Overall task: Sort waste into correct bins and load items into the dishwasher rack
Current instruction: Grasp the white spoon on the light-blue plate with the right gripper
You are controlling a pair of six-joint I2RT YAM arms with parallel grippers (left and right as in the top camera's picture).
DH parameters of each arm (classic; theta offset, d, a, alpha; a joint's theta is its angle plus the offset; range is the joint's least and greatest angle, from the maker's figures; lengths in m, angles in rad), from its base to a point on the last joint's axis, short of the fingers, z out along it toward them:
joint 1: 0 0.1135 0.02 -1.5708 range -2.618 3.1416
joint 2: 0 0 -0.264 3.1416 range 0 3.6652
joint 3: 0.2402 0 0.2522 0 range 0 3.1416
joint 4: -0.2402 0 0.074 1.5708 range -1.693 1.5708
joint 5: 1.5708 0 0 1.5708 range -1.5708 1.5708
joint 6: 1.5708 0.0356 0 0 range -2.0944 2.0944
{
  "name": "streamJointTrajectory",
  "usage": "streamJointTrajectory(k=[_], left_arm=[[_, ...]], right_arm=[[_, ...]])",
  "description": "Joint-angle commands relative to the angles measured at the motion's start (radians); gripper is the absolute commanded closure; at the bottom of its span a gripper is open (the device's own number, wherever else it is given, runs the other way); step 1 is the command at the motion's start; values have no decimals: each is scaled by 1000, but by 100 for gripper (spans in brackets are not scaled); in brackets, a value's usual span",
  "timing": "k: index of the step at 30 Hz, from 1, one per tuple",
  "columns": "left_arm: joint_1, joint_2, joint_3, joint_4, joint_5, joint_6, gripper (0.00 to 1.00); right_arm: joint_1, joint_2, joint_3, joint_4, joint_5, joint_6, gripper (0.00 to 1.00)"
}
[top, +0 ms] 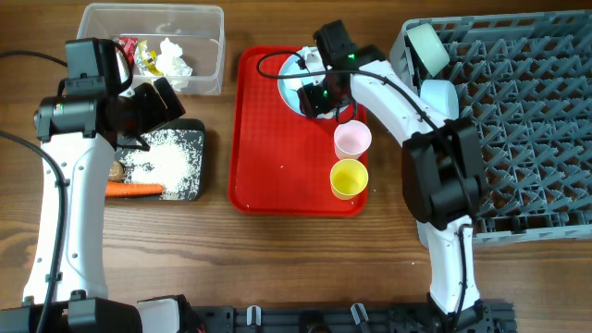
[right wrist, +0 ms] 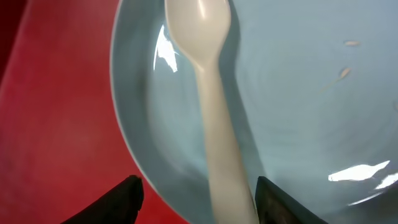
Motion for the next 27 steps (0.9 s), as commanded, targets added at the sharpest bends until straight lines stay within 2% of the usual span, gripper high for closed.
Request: streamJointTrajectory(k=[1, 5, 10, 13, 18, 27], left_arm=[[5, 6, -6, 0, 11, 13, 0], [5, 6, -6, -1, 11, 13, 0], [5, 6, -6, -1, 11, 13, 0], [5, 6, -6, -1, 11, 13, 0], [5, 6, -6, -2, 11, 13, 0], [5, 6, -6, -1, 11, 13, 0]], right_arm=[[0, 32, -22, 11, -19, 1, 43], [0, 35, -31, 27, -16, 2, 52], [0, 35, -31, 29, -16, 2, 80], [0, 35, -31, 29, -17, 2, 89], [0, 35, -31, 29, -17, 2, 95], [0, 13, 9, 6, -18, 7, 96]])
